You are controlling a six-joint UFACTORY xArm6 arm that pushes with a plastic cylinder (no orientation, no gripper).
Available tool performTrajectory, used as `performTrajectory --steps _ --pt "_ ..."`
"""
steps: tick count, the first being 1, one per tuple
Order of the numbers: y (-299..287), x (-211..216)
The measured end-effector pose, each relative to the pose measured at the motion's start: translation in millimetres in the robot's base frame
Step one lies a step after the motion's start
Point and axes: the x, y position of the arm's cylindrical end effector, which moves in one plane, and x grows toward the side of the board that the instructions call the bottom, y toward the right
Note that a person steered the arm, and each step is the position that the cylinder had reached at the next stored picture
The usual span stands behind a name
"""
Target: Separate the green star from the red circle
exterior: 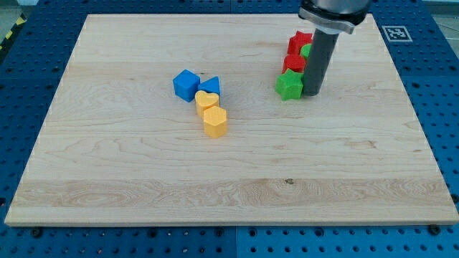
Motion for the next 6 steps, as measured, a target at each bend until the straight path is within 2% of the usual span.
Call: performTrajectory --steps 6 --pt "-64.3 -47.0"
